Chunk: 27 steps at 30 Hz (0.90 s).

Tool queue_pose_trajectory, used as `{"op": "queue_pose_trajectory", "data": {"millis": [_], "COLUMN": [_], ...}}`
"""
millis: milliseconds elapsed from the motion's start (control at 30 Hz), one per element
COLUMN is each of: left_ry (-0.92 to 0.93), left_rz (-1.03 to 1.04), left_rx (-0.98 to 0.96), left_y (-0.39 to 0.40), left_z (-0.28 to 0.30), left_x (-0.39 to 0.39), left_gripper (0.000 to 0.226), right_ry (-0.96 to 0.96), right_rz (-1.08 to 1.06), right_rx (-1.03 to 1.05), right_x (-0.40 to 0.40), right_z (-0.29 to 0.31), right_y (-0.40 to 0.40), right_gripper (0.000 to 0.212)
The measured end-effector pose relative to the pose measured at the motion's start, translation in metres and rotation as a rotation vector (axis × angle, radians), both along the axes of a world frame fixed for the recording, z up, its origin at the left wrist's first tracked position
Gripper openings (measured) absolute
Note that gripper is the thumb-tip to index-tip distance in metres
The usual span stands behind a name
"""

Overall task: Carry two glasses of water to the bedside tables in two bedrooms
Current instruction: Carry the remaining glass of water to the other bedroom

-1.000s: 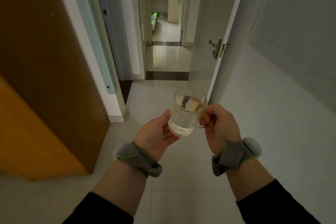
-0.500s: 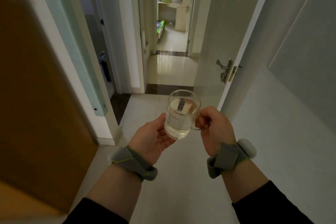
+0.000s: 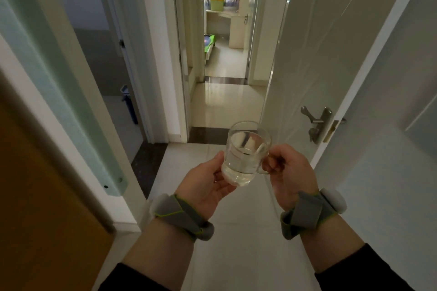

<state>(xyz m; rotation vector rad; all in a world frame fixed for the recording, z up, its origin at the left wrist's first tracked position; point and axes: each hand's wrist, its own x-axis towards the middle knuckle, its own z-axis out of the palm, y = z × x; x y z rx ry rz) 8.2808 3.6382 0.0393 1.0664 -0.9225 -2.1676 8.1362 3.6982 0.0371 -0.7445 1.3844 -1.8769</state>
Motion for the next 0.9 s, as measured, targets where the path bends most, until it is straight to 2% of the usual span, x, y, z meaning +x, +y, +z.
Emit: {"op": "queue_pose_trajectory", "data": {"millis": [67, 333, 700, 900], "left_ry": [0.009, 0.025, 0.012, 0.027], "left_rz": [-0.023, -0.076, 0.009, 0.02], "left_rx": [-0.002, 0.011, -0.005, 0.006], "left_y": [-0.041, -0.149, -0.323, -0.398], "left_z": [0.005, -0.001, -0.002, -0.005], "left_x": [-0.017, -0.076, -0.217, -0.272], "left_gripper": [0.037, 0.032, 0.037, 0.038], "right_ry": [-0.035, 0.021, -0.001, 0.072], "right_rz": [-0.018, -0.036, 0.027, 0.062], "right_rx": [-0.01, 0.016, -0.017, -0.019], "right_x": [-0.018, -0.083, -0.228, -0.283], "right_z": [0.002, -0.006, -0.004, -0.006], "right_y": [-0.038, -0.144, -0.33, -0.406], "right_gripper": [0.035, 0.033, 0.032, 0.035]}}
